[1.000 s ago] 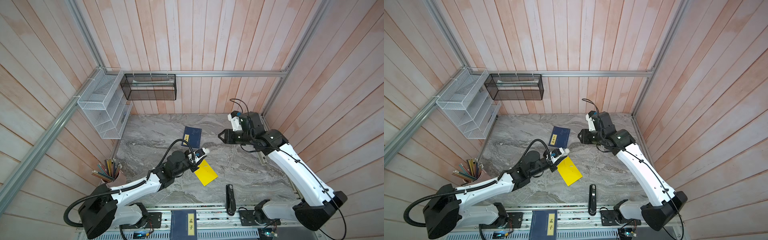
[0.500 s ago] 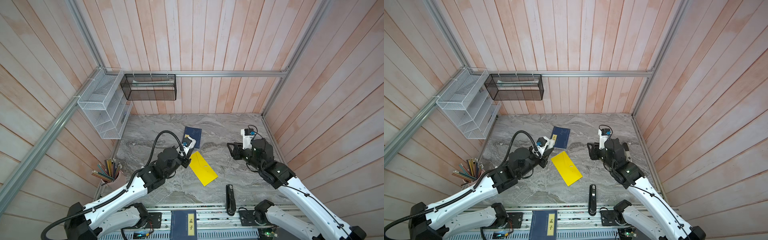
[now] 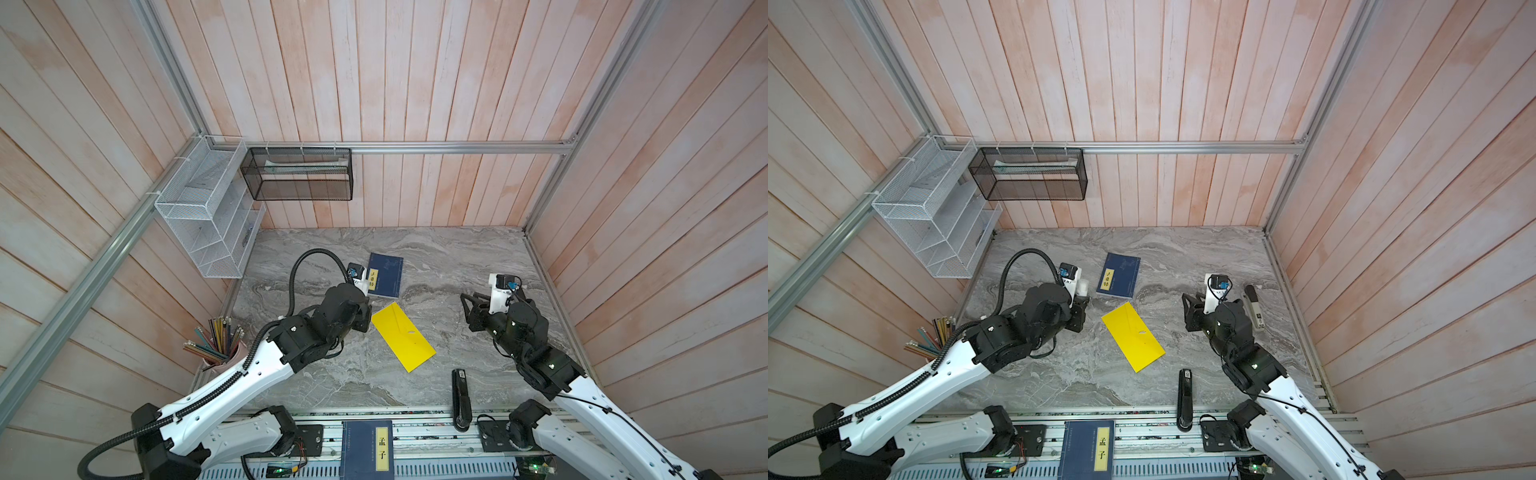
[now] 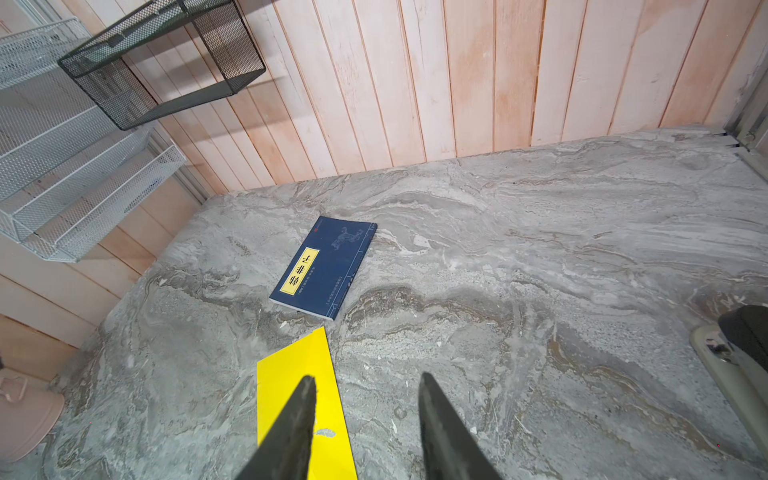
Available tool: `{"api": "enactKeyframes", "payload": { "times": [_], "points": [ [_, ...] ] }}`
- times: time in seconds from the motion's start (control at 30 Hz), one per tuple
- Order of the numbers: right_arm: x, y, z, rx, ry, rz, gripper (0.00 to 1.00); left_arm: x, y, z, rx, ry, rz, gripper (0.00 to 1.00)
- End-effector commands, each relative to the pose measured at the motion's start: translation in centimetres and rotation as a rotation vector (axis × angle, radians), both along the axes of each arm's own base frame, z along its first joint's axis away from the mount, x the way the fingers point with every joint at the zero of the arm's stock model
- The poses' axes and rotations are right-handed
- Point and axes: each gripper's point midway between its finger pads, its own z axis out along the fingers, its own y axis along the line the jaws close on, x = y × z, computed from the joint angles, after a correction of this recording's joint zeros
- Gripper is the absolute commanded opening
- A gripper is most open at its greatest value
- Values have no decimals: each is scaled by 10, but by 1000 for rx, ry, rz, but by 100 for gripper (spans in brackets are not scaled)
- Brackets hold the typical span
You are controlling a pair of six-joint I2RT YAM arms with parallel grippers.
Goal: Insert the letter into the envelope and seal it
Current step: 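Open the right gripper and pull it back from the cap while the left arm withdraws, then lower the capped glue stick with the left gripper and set it on the table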
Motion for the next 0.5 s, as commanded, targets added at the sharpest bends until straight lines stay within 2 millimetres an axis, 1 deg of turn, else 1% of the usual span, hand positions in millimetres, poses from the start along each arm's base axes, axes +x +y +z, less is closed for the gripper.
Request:
{"api": "enactKeyframes", "payload": {
  "times": [0.0,0.1,0.2,0.47],
  "points": [
    [3,-1,-1,32,-20,-18,41,-4,15,-17,7,102,87,0],
    [5,2,-6,42,-9,-13,41,0,19,-30,-28,163,109,0],
    [7,5,-12,43,7,-7,40,3,28,-48,-43,227,139,0],
    [10,10,-20,42,26,2,40,4,40,-95,-51,392,179,0]
  ]
}}
